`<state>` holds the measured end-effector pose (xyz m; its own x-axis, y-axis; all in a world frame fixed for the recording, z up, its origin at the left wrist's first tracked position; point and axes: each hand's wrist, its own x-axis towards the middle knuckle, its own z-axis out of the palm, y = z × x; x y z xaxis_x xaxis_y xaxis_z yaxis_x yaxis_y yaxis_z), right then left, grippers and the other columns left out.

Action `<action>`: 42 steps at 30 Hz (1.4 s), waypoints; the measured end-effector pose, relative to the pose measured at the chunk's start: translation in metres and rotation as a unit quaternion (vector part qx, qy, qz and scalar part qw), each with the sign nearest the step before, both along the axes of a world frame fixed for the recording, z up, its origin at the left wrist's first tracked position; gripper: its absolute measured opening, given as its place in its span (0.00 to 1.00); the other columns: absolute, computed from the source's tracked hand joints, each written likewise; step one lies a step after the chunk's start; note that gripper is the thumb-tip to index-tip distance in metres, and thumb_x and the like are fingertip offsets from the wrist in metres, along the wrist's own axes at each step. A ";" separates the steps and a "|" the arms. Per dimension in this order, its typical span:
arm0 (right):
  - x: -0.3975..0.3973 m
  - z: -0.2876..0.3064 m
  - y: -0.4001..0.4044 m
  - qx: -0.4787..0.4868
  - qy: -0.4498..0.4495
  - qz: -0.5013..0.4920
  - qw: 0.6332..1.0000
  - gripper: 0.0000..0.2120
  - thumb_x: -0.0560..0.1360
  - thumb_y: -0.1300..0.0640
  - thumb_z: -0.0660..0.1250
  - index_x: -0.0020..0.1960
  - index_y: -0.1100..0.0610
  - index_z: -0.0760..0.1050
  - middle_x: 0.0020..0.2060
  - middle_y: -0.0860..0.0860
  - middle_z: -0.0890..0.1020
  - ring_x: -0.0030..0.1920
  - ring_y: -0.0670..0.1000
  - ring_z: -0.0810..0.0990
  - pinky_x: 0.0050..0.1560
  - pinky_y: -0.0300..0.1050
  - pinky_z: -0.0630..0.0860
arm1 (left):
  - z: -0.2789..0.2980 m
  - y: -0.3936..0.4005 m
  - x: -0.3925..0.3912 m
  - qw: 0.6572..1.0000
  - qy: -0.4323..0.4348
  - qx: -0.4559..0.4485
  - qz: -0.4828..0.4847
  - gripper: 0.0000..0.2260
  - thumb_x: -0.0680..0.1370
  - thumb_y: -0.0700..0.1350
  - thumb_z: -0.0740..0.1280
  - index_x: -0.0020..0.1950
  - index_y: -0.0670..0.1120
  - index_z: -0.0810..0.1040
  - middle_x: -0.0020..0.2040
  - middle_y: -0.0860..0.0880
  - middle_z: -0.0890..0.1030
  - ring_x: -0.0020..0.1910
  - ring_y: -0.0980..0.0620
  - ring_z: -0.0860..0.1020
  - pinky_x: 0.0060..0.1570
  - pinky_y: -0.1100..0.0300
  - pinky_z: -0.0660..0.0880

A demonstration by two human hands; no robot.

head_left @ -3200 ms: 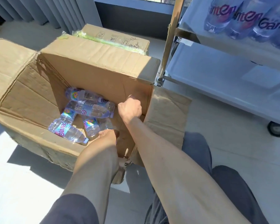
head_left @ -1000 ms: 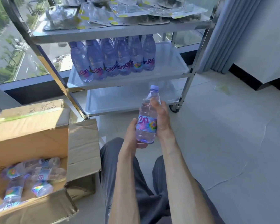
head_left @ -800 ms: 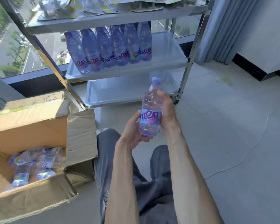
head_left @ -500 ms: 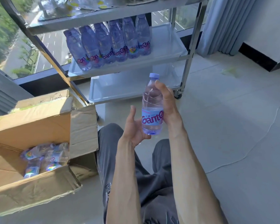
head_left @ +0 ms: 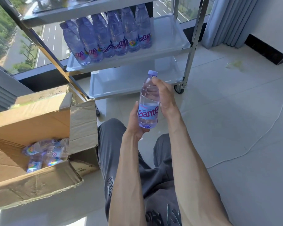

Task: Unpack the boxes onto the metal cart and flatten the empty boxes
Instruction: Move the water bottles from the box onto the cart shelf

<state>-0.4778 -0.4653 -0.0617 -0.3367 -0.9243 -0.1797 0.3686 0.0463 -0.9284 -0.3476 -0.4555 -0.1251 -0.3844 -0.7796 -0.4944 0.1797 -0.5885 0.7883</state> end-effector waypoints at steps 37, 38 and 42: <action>-0.039 0.005 -0.187 0.042 0.271 -0.245 0.930 0.29 0.60 0.55 0.81 0.56 0.56 0.73 0.46 0.48 0.81 0.47 0.54 0.80 0.45 0.42 0.73 | 0.073 -0.252 -0.088 0.861 -0.391 -0.237 0.223 0.25 0.76 0.42 0.68 0.70 0.36 0.66 0.65 0.37 0.74 0.64 0.38 0.73 0.58 0.52 0.70; -0.041 0.006 -0.195 0.029 0.271 -0.254 0.928 0.28 0.60 0.56 0.81 0.56 0.55 0.72 0.45 0.47 0.81 0.46 0.53 0.81 0.45 0.42 0.74 | 0.073 -0.258 -0.095 0.856 -0.393 -0.240 0.234 0.27 0.76 0.41 0.68 0.72 0.35 0.64 0.67 0.36 0.72 0.65 0.37 0.72 0.59 0.52 0.69; -0.068 0.004 -0.245 -0.001 0.272 -0.276 0.922 0.33 0.60 0.54 0.80 0.61 0.54 0.71 0.52 0.50 0.82 0.51 0.53 0.82 0.51 0.50 0.80 | 0.070 -0.292 -0.115 0.826 -0.447 -0.244 0.242 0.39 0.79 0.43 0.67 0.78 0.31 0.45 0.78 0.33 0.52 0.78 0.38 0.53 0.74 0.54 0.55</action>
